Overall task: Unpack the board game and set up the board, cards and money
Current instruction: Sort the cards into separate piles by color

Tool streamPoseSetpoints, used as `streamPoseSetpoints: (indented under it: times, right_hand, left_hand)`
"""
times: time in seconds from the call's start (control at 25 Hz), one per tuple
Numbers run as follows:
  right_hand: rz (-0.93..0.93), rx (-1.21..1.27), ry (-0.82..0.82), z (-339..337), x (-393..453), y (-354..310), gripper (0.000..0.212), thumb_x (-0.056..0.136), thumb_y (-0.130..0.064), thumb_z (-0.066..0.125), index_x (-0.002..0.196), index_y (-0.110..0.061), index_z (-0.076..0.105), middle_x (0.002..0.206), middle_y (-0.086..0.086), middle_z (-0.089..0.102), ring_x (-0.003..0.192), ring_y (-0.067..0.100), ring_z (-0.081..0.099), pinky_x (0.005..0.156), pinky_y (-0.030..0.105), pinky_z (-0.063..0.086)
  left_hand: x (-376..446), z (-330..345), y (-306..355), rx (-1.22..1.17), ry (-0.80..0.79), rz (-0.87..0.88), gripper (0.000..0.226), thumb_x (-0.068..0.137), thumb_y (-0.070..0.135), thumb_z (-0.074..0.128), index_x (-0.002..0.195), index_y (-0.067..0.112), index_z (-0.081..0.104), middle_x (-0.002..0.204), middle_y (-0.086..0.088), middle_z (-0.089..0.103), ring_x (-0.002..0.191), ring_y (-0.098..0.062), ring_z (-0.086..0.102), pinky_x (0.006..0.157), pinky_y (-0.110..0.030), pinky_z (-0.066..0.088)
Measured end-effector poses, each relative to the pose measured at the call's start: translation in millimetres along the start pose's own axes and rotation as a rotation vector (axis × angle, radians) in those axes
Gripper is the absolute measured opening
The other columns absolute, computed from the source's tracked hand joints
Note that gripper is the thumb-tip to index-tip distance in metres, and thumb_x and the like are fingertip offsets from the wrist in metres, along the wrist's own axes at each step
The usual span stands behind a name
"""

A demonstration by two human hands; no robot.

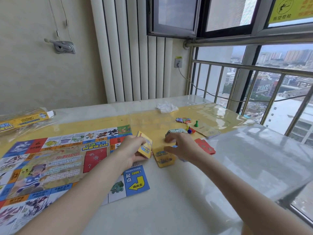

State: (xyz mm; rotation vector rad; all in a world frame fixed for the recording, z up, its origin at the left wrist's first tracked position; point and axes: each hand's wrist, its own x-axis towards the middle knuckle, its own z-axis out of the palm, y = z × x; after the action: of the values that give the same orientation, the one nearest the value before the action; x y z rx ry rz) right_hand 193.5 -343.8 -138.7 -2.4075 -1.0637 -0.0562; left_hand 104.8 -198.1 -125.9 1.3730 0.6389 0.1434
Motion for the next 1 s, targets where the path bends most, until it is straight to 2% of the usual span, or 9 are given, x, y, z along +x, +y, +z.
streamPoseSetpoints:
  times: [0.16, 0.36, 0.44, 0.52, 0.56, 0.64, 0.72, 0.88, 1.0]
  right_hand:
    - [-0.017, -0.142, -0.277, -15, -1, 2, 0.063, 0.077, -0.043, 0.069, 0.13, -0.022, 0.044, 0.118, -0.005, 0.056, 0.111, 0.018, 0.036, 0.09, 0.03, 0.037]
    - [-0.061, -0.172, -0.281, -5, 4, -3, 0.036, 0.085, -0.029, 0.063, 0.119, -0.018, 0.057, 0.115, 0.0, 0.06, 0.105, 0.018, 0.046, 0.08, 0.026, 0.039]
    - [-0.068, -0.17, -0.273, -8, 4, -3, 0.03, 0.086, -0.025, 0.063, 0.114, -0.015, 0.061, 0.114, 0.002, 0.061, 0.095, 0.014, 0.052, 0.077, 0.023, 0.045]
    - [-0.033, -0.025, -0.156, -14, 6, -6, 0.026, 0.086, -0.023, 0.062, 0.109, -0.011, 0.064, 0.107, 0.004, 0.064, 0.081, 0.007, 0.054, 0.068, 0.013, 0.043]
    - [0.028, 0.153, -0.083, -18, 6, -10, 0.023, 0.087, -0.023, 0.062, 0.104, -0.008, 0.065, 0.098, 0.005, 0.066, 0.071, 0.005, 0.053, 0.06, 0.009, 0.04]
    - [0.167, 0.546, -0.023, -24, 5, -18, 0.029, 0.085, -0.027, 0.064, 0.096, 0.0, 0.065, 0.077, 0.006, 0.065, 0.061, 0.008, 0.053, 0.052, 0.012, 0.041]
    - [0.276, 0.737, -0.04, -27, 3, -21, 0.035, 0.081, -0.026, 0.069, 0.092, 0.007, 0.064, 0.065, 0.006, 0.061, 0.058, 0.012, 0.054, 0.053, 0.018, 0.044]
    - [0.294, 0.855, -0.05, -28, 1, -20, 0.023, 0.079, -0.015, 0.071, 0.091, 0.004, 0.067, 0.076, 0.012, 0.063, 0.071, 0.018, 0.057, 0.064, 0.024, 0.05]
    - [0.289, 0.733, -0.03, -38, 8, -16, 0.023, 0.079, -0.014, 0.071, 0.093, 0.004, 0.068, 0.074, 0.011, 0.061, 0.065, 0.017, 0.051, 0.055, 0.019, 0.045]
  left_hand:
    - [-5, -3, 2, -0.002, -0.007, -0.029, 0.022, 0.094, -0.002, 0.04, 0.116, -0.003, 0.044, 0.091, -0.027, 0.061, 0.072, -0.033, 0.062, 0.052, -0.037, 0.056]
    - [-4, 2, -6, 0.0, -0.006, -0.012, 0.024, 0.094, -0.001, 0.041, 0.118, -0.002, 0.044, 0.098, -0.027, 0.06, 0.073, -0.032, 0.062, 0.053, -0.035, 0.057]
    - [-3, 0, -7, -0.011, -0.001, 0.022, 0.022, 0.094, -0.001, 0.041, 0.115, 0.0, 0.046, 0.096, -0.025, 0.061, 0.073, -0.031, 0.062, 0.061, -0.038, 0.056]
    - [-3, 1, -6, -0.024, -0.01, 0.103, 0.018, 0.095, 0.0, 0.045, 0.111, 0.004, 0.052, 0.093, -0.02, 0.063, 0.074, -0.029, 0.062, 0.071, -0.04, 0.053]
    - [-5, 3, -6, -0.05, -0.038, 0.137, 0.014, 0.094, 0.001, 0.048, 0.105, 0.006, 0.056, 0.091, -0.016, 0.064, 0.075, -0.027, 0.062, 0.072, -0.038, 0.053]
    - [-11, 8, -4, -0.131, -0.104, 0.164, 0.012, 0.091, 0.001, 0.053, 0.091, 0.012, 0.058, 0.086, -0.01, 0.066, 0.07, -0.021, 0.064, 0.063, -0.032, 0.056]
    - [-16, 13, -3, -0.207, -0.145, 0.166, 0.015, 0.088, -0.001, 0.056, 0.087, 0.013, 0.058, 0.078, -0.007, 0.067, 0.061, -0.016, 0.066, 0.055, -0.026, 0.057]
    - [-21, 8, -1, -0.304, -0.205, 0.153, 0.014, 0.091, -0.001, 0.05, 0.09, 0.01, 0.059, 0.08, -0.01, 0.068, 0.063, -0.017, 0.068, 0.062, -0.03, 0.057]
    - [-18, -2, 1, -0.335, -0.15, 0.166, 0.014, 0.092, -0.001, 0.047, 0.09, 0.01, 0.057, 0.074, -0.009, 0.07, 0.06, -0.018, 0.068, 0.061, -0.031, 0.057]
